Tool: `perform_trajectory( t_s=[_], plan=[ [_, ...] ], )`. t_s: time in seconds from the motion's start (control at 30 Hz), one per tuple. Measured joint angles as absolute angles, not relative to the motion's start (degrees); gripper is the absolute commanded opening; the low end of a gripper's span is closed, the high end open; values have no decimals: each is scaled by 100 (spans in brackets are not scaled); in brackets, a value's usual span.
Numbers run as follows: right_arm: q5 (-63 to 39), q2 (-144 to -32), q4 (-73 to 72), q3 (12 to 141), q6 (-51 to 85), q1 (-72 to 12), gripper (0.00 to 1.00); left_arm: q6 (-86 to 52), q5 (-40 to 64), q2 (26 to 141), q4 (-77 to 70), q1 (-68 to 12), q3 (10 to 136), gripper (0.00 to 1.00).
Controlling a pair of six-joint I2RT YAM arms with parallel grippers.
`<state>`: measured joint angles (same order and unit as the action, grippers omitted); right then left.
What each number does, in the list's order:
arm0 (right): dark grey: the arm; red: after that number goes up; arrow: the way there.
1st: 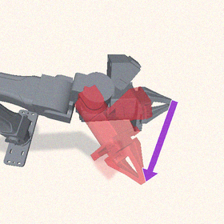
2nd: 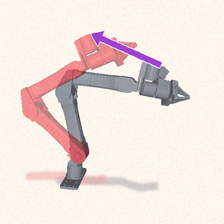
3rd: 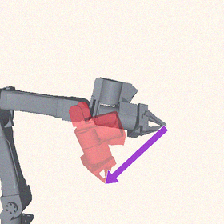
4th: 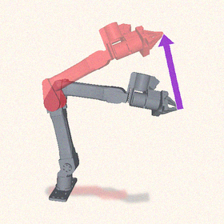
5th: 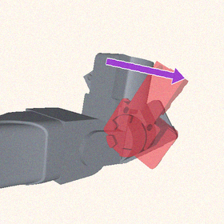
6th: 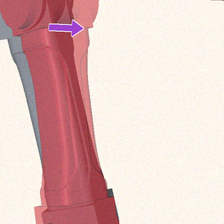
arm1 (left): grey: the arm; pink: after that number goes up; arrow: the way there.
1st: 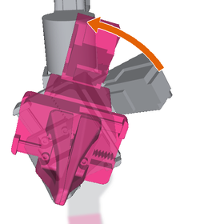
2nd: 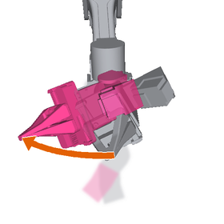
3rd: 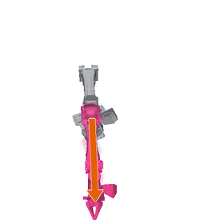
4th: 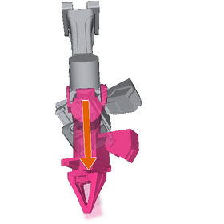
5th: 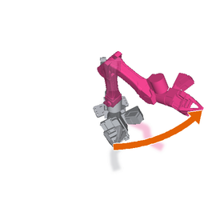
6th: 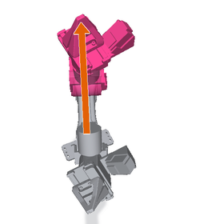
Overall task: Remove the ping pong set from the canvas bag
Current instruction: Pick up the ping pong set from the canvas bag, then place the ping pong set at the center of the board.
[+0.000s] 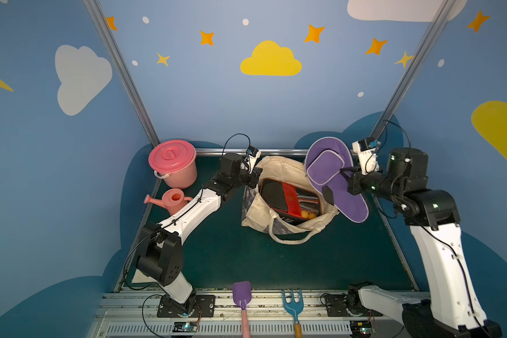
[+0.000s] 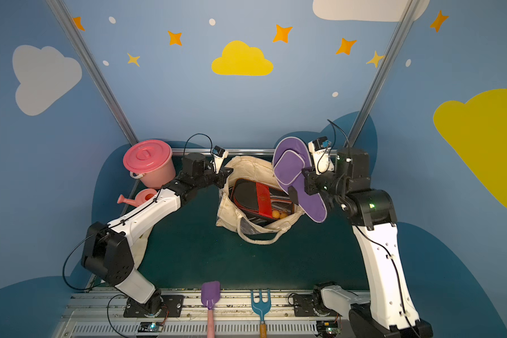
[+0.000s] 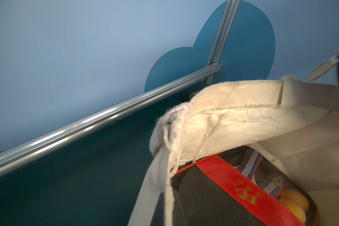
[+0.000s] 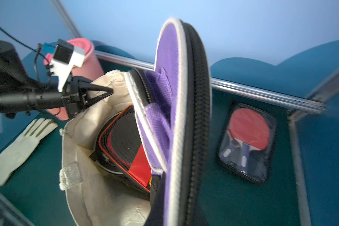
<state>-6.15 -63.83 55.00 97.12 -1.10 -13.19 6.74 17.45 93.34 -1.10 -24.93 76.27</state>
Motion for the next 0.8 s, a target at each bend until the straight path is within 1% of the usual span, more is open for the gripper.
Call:
perform_trajectory(
  t_s=[0.17,0.37,0.6,0.8],
  plan=[
    [397,-5596,5944,9406,226,-1009,0,642,1747,9238,-115,-2388,7555,4],
    [904,-5046,6305,8547,650,-585,0,587,1750,9087,-257,-2355,7343,4],
    [523,-5116,5951,6801,1092,-47,0,502,1831,9021,-410,-2340,7210,4],
    [198,-5299,5144,5557,1223,338,0,405,1925,9000,-521,-2322,7140,4]
  ],
)
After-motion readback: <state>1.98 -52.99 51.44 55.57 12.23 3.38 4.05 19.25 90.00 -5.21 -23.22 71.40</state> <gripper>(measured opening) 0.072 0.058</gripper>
